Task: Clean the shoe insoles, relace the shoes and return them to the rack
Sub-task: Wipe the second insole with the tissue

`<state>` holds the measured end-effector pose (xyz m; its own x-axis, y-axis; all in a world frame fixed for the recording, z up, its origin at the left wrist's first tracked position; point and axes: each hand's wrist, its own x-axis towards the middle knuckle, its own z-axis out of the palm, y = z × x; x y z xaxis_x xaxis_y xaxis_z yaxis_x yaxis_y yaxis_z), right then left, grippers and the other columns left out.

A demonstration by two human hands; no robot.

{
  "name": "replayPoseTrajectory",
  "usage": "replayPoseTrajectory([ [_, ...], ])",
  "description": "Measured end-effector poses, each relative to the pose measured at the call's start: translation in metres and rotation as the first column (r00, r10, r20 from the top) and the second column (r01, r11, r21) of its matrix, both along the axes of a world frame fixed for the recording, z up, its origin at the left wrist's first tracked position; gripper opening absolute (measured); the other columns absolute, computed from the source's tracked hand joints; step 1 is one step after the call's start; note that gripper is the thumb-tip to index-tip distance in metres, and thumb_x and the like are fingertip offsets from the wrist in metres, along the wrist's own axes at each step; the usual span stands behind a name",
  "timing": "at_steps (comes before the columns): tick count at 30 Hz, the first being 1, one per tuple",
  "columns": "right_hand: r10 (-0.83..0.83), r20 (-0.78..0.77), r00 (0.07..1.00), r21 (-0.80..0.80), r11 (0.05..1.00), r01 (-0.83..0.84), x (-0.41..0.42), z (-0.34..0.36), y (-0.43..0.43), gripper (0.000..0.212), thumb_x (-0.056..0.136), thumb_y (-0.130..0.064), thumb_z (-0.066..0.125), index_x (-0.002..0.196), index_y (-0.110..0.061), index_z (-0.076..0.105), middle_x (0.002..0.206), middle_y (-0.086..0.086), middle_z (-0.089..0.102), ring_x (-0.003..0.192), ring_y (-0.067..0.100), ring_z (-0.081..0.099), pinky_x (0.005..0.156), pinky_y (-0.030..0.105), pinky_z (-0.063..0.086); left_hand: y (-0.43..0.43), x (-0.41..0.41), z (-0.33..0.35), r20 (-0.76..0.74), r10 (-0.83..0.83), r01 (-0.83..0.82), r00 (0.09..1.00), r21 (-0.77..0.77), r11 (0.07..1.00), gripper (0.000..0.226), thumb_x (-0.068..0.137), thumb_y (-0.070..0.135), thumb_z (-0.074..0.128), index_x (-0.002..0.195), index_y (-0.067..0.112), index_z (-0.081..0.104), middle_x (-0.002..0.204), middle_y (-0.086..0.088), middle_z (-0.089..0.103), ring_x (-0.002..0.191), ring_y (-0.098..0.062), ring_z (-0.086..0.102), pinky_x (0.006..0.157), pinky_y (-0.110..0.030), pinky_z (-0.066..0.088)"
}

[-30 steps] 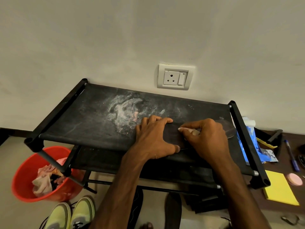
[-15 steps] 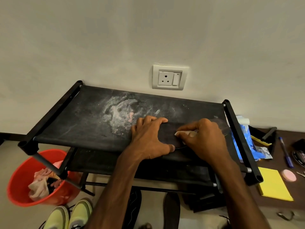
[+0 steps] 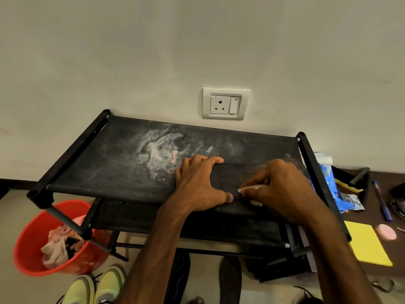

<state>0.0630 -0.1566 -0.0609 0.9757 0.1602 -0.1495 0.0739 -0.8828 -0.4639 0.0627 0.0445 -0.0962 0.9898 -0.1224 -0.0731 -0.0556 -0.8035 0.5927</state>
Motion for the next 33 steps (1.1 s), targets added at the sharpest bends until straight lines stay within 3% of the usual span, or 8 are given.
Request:
replayPoseTrajectory([
  [4,0.046,-0.008,0.999,0.002,0.999,-0.046,-0.001,0.005,0.003,0.002,0.081,-0.046,0.081,0.081,-0.046,0.079,0.074,-0.025,0.073,0.075,-0.001,0.068,0.075,0.035,0.062,0.000,0.000,0.000,-0.002,-0.010,0.010,1.000,0.003,1.000,0.089,0.068,0.056,0.083,0.144,0.048,0.037,0.145,0.012,0.033,0.136,-0.016,0.023,0.107,-0.033,0.017],
  [10,-0.203,0.273,0.940,0.180,0.971,0.157,0.006,-0.024,0.032,0.012,0.083,-0.044,0.077,0.094,-0.042,0.080,0.087,-0.011,0.077,0.083,0.017,0.072,0.075,0.041,0.060,0.002,-0.002,-0.001,-0.004,-0.034,0.034,0.999,-0.014,0.999,0.087,0.071,0.055,0.082,0.145,0.048,0.037,0.144,0.012,0.031,0.136,-0.014,0.021,0.104,-0.028,0.013],
  [14,-0.154,0.398,0.904,0.118,0.986,0.116,0.008,-0.029,0.040,0.012,0.087,-0.033,0.077,0.098,-0.034,0.081,0.096,0.000,0.075,0.093,0.026,0.068,0.077,0.043,0.057,0.003,-0.001,0.000,-0.009,-0.037,0.037,0.999,-0.027,0.999,0.086,0.072,0.054,0.082,0.145,0.047,0.037,0.144,0.013,0.032,0.136,-0.014,0.022,0.104,-0.028,0.014],
  [16,-0.059,0.331,0.942,0.120,0.993,0.020,0.009,-0.025,0.034,0.012,0.088,-0.028,0.077,0.098,-0.033,0.082,0.097,-0.002,0.075,0.093,0.019,0.068,0.080,0.041,0.057,0.004,-0.001,0.000,-0.017,-0.042,0.041,0.999,-0.030,0.999,0.087,0.073,0.053,0.082,0.147,0.046,0.036,0.144,0.013,0.031,0.135,-0.014,0.022,0.104,-0.028,0.014],
  [19,0.121,0.166,0.979,0.159,0.976,-0.148,0.004,-0.010,0.022,0.012,0.088,-0.021,0.078,0.095,-0.029,0.083,0.094,-0.011,0.077,0.088,0.001,0.067,0.082,0.024,0.055,0.005,-0.002,0.002,-0.047,-0.059,0.057,0.997,-0.048,0.997,0.090,0.074,0.052,0.082,0.150,0.045,0.034,0.146,0.013,0.029,0.137,-0.014,0.020,0.105,-0.028,0.013],
  [21,0.210,0.061,0.976,0.167,0.962,-0.217,0.001,0.000,0.015,0.011,0.088,-0.022,0.079,0.092,-0.030,0.084,0.088,-0.015,0.077,0.084,-0.005,0.068,0.079,0.020,0.056,0.005,-0.002,0.002,-0.061,-0.064,0.060,0.996,-0.061,0.996,0.091,0.074,0.051,0.082,0.151,0.045,0.034,0.147,0.013,0.029,0.137,-0.014,0.019,0.104,-0.027,0.012],
  [25,0.234,-0.011,0.972,0.103,0.967,-0.232,-0.001,0.007,0.004,0.012,0.086,-0.031,0.080,0.089,-0.042,0.081,0.081,-0.023,0.075,0.080,-0.004,0.069,0.077,0.028,0.061,0.004,-0.002,0.005,-0.082,-0.056,0.051,0.995,-0.062,0.997,0.093,0.074,0.050,0.082,0.152,0.044,0.033,0.148,0.013,0.027,0.137,-0.015,0.019,0.104,-0.028,0.011],
  [33,0.204,0.057,0.977,0.040,0.978,-0.206,-0.005,0.002,0.018,0.013,0.079,-0.039,0.074,0.087,-0.048,0.078,0.077,-0.023,0.074,0.074,0.002,0.069,0.075,0.039,0.061,0.009,-0.001,0.006,-0.126,-0.088,0.074,0.988,-0.110,0.991,0.094,0.077,0.035,0.082,0.154,0.043,0.031,0.150,0.014,0.026,0.137,-0.016,0.019,0.104,-0.027,0.013],
])
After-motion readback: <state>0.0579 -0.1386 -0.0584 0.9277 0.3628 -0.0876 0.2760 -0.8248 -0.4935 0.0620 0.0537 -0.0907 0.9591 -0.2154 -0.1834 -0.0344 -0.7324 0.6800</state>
